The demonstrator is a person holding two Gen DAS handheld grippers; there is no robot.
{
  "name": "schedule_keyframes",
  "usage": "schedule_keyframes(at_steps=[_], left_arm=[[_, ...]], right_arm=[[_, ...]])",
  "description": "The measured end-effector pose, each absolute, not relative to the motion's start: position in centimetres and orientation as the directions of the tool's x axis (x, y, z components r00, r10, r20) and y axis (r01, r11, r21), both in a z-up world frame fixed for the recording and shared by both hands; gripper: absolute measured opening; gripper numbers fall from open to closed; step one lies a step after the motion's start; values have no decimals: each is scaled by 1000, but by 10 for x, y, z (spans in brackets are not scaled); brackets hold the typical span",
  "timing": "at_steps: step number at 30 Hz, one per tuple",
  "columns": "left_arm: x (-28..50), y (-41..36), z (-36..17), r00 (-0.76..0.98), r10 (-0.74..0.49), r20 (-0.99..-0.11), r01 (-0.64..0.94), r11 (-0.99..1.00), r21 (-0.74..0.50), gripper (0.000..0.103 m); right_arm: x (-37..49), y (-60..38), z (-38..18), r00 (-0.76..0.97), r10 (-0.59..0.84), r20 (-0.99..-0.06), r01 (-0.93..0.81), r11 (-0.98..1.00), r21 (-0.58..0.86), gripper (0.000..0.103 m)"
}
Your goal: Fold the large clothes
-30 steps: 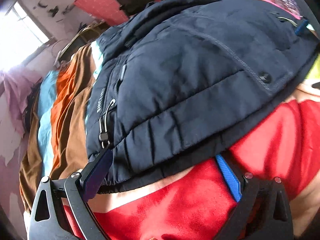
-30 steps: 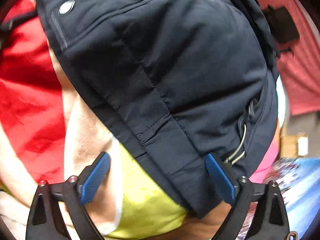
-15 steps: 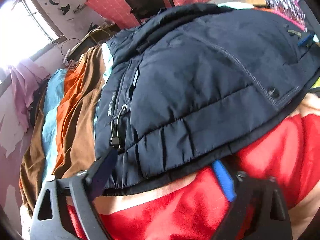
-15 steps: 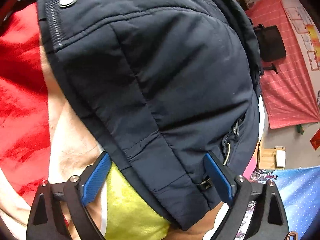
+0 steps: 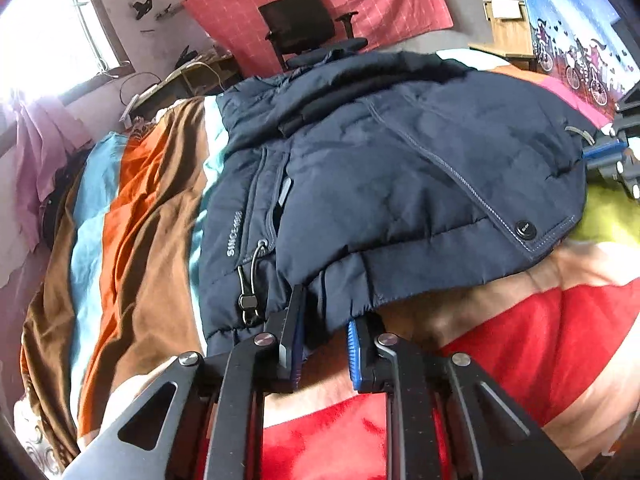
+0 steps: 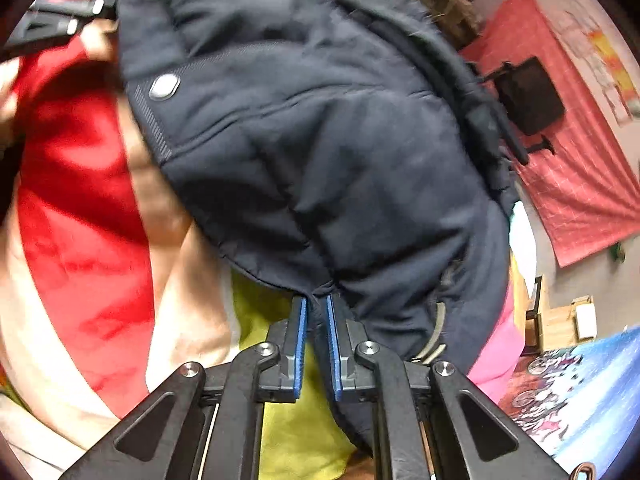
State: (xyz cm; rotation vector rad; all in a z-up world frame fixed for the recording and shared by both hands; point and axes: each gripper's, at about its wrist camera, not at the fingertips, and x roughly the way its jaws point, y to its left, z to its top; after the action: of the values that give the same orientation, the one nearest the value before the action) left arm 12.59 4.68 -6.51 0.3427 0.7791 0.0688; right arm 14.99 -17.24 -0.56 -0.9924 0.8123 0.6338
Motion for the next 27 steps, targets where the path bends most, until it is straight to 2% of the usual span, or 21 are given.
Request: schedule_keyframes(at_steps=[2,9,19,20,22,23,24,27], left_arm=[[127,47,-56,722,172,-670,64,948,312,13],[138,48,-20,752,139,-644,79,951,298,7],[175,47,38,777,107,-620,69,965,253,5],[180,47,45,782,106,-614,65,966,250,5],[188,46,57,789,105,-605,60,968,245,5],[191,45,62,793,104,-601,58,968,244,5],[194,45,67,795,102,-598,58,968,243,5],[200,44,76,800,97,-592,63,968,244,5]], right_arm=[[149,-177,10,572,139,-808,-755,475,-453,8],[167,-191,42,485,263,-834,-740,631,-231,8],[182,-208,52,377,359,-854,-754,654,-59,10],[182,-208,50,362,364,-858,-758,651,-43,13],[180,-209,48,328,373,-868,-767,642,-15,27],[179,-208,46,322,371,-871,-771,636,-14,38],[176,-207,45,330,361,-872,-774,633,-31,43],[173,-202,43,348,340,-874,-779,623,-68,43]])
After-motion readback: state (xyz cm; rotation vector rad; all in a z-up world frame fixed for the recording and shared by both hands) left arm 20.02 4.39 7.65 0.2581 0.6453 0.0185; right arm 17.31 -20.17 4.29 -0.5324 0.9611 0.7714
